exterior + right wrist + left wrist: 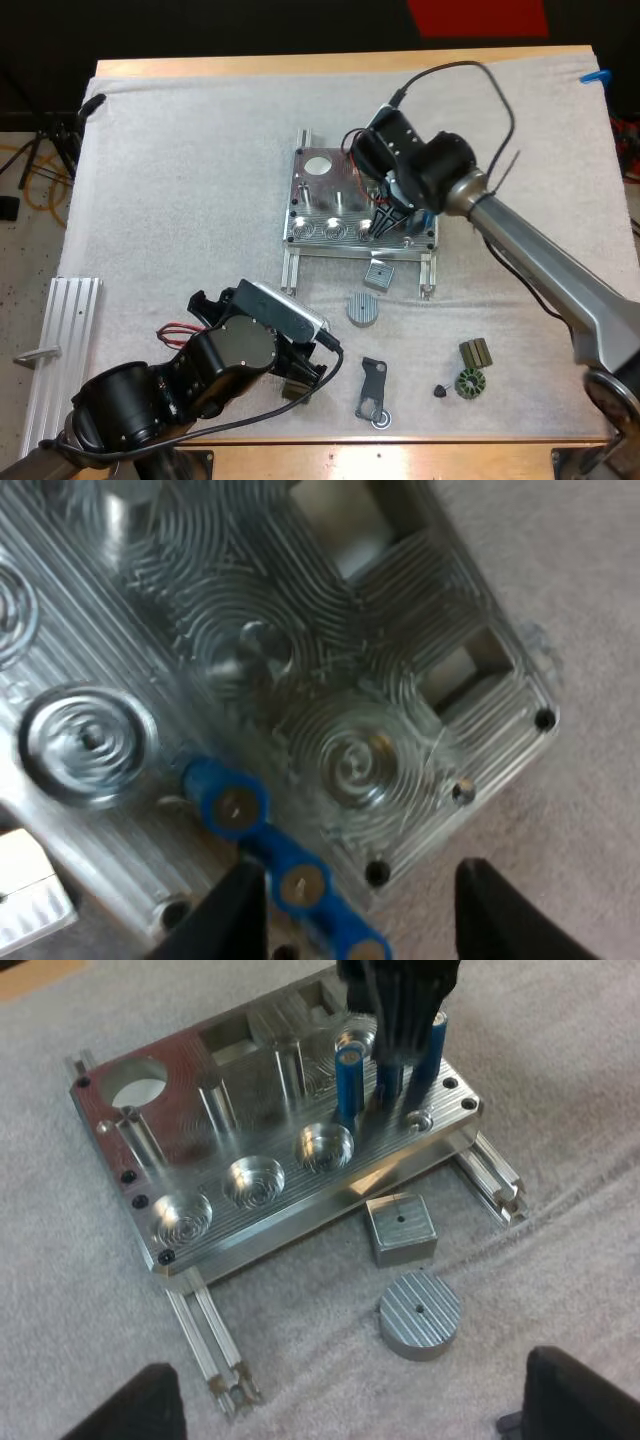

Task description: Load cells from right to left

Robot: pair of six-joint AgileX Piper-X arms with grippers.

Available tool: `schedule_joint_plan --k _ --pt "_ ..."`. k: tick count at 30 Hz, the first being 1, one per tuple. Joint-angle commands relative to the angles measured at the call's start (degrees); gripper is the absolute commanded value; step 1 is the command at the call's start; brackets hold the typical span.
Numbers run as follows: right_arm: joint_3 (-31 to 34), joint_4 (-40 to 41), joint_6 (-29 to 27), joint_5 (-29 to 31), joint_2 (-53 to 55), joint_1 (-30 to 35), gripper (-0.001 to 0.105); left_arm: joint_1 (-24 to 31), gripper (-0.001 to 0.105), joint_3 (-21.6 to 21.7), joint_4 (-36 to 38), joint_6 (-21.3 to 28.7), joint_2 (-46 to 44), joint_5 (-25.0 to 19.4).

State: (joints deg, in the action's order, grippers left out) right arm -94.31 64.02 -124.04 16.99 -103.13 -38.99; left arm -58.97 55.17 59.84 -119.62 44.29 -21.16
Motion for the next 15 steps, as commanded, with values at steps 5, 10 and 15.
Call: schedule_joint_plan --k 5,10,15 --pt "-0.2 8.7 6.6 -2.8 3.4 0.1 0.043 -0.2 0.068 0.2 -1.1 1.7 -0.3 -1.6" --pt "-0.2 14.9 10.3 -3.7 4.0 0.7 0.043 -0.2 0.068 0.2 -1.1 4.3 -0.3 -2.7" --pt "-0.2 16.5 14.7 -8.1 5.0 4.8 0.043 -0.2 0.068 0.7 -0.9 5.2 -0.3 -5.6"
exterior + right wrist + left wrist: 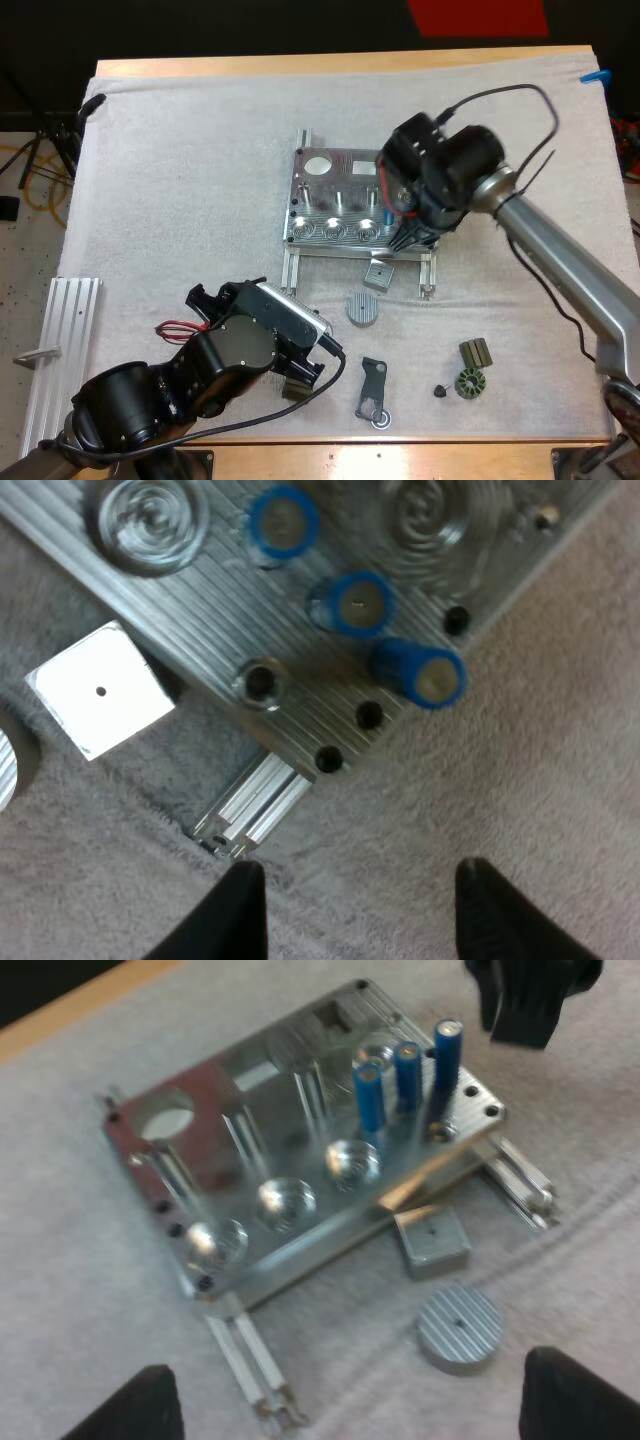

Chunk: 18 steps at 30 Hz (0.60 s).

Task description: Load cells from right to left

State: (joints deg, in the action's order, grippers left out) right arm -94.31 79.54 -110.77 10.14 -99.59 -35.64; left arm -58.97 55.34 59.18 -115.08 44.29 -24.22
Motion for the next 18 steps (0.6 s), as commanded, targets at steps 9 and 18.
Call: schedule_joint_plan --k 9,18 --pt "-0.2 0.2 3.7 -2.0 8.3 9.3 0.043 -0.2 0.068 0.9 -0.4 5.1 -0.3 -10.4" --pt "-0.2 0.2 5.5 -0.9 17.2 13.7 0.043 8.2 0.068 0.9 -1.3 13.6 -0.3 -9.5"
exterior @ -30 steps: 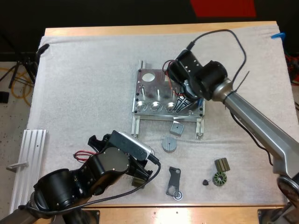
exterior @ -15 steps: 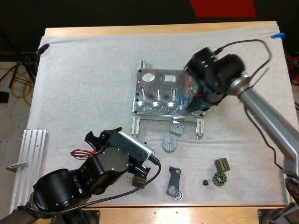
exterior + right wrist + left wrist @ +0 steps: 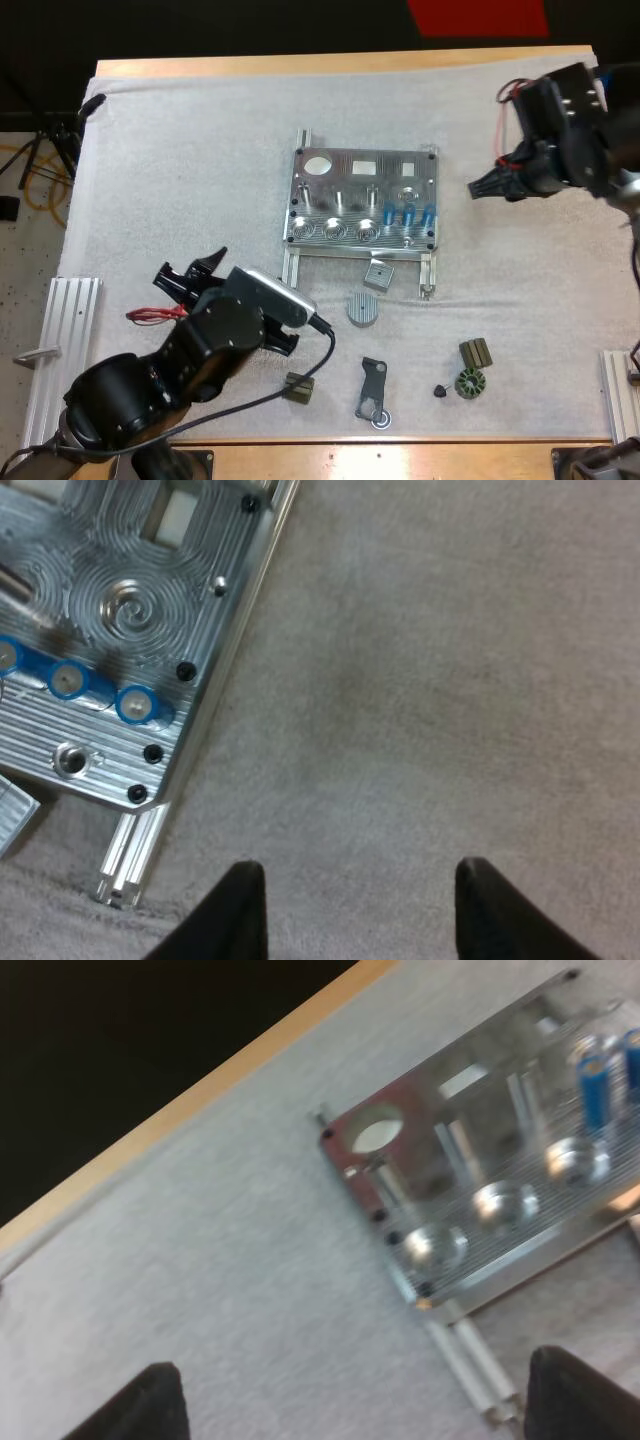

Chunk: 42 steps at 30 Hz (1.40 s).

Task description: Load cells from right to left

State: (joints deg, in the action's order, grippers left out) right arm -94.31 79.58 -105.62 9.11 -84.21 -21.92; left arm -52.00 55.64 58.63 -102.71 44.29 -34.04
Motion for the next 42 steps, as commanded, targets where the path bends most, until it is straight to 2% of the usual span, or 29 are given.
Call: schedule_joint_plan --k 1,3,6,10,13,16,19,21,24,28,30,34,42 --pt "-0.2 0.2 0.4 0.1 2.5 0.0 0.043 1.8 0.068 0.7 -0.8 1.9 -0.3 0.5" --pt "-0.2 0.2 0.4 0.1 5.4 0.0 0.043 4.8 0.068 1.3 -1.3 3.9 -0.3 2.0" --pt "-0.2 0.4 0.4 0.1 8.5 0.0 0.043 8.5 0.068 2.6 -2.5 5.3 -0.3 7.6" --pt "1.8 0.0 0.4 0.3 13.7 0.0 0.043 12.0 0.068 4.2 -4.2 8.5 -0.3 10.3" --pt "6.7 0.0 0.8 2.8 19.2 0.0 0.043 14.5 0.068 5.3 -4.5 13.0 -0.3 10.3" --pt "12.7 0.0 2.5 2.6 26.0 0.0 0.043 16.6 0.068 6.1 -5.0 17.5 -0.3 12.9" --pt "17.7 -1.3 4.3 2.5 32.1 0.0 0.043 18.7 0.068 6.9 -5.0 19.2 -0.3 18.7" --pt "21.7 -2.9 6.5 2.1 37.5 0.0 0.043 20.6 0.068 6.9 -5.0 19.4 -0.3 24.5" --pt "24.6 -3.0 8.2 2.2 42.7 0.0 0.043 23.1 0.068 6.9 -5.0 19.5 -1.2 30.9" --pt "26.3 -2.6 8.2 5.3 48.6 0.0 0.043 24.5 0.068 6.9 -5.0 21.0 -3.2 31.4" --pt "26.5 -2.2 7.5 9.4 52.5 0.0 0.043 25.1 0.068 6.9 -5.0 22.5 -5.2 30.6" --pt "26.5 -2.2 6.4 10.3 57.4 0.0 0.043 25.5 0.068 6.4 -5.0 22.3 -9.0 29.3" --pt "26.5 -0.7 6.4 8.7 64.2 0.0 0.043 25.5 0.068 2.8 -4.6 16.0 -22.9 23.0"
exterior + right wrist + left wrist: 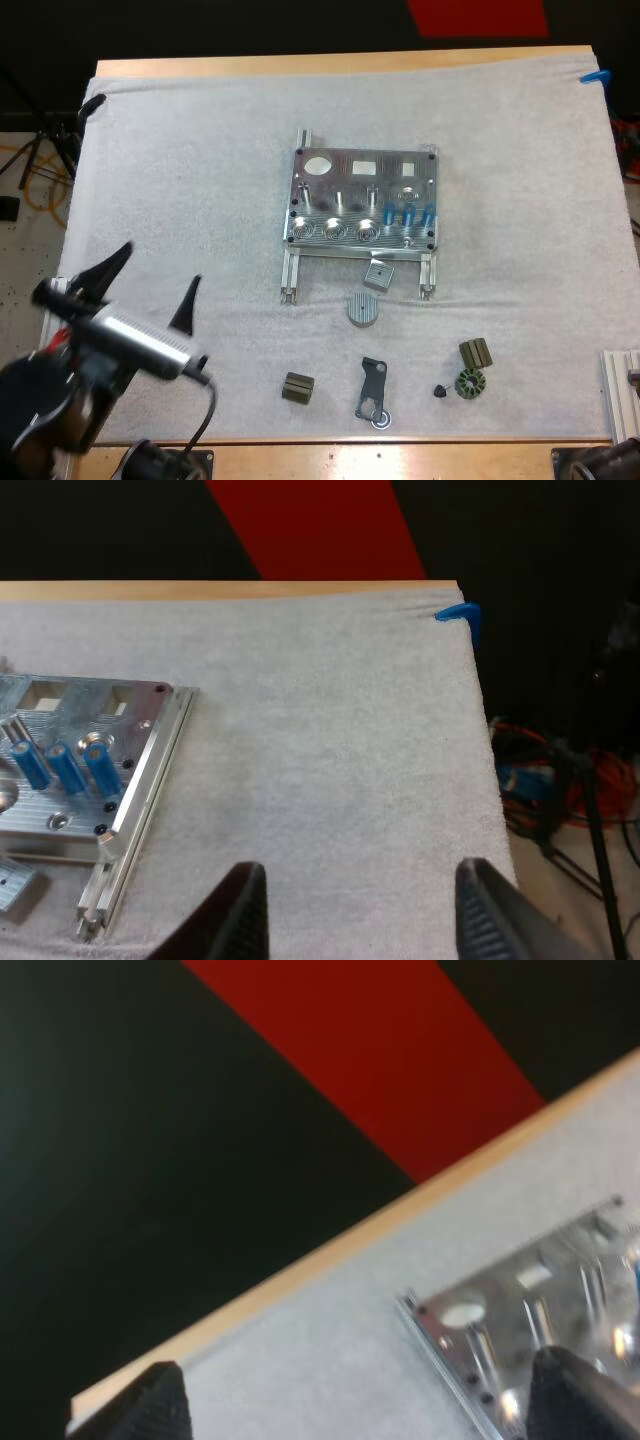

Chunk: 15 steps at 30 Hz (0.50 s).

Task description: Load cells from right to left

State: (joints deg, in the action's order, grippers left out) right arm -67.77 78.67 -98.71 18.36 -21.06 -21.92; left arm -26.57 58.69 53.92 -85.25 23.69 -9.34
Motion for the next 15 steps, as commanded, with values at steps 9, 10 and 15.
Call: schedule_joint_plan --k 9,10,15 --pt "0.2 -0.5 -0.9 -4.2 6.7 0.0 0.043 0.1 0.068 -3.5 7.6 -2.9 -15.4 -4.2" --pt "0.3 -0.5 -0.9 -4.9 7.0 0.0 0.043 0.1 0.068 -3.6 8.1 -3.2 -16.2 -4.2" --pt "3.8 -0.5 -0.9 -11.3 10.2 0.0 0.043 0.1 0.068 -4.8 9.6 -7.5 -23.5 -4.1"
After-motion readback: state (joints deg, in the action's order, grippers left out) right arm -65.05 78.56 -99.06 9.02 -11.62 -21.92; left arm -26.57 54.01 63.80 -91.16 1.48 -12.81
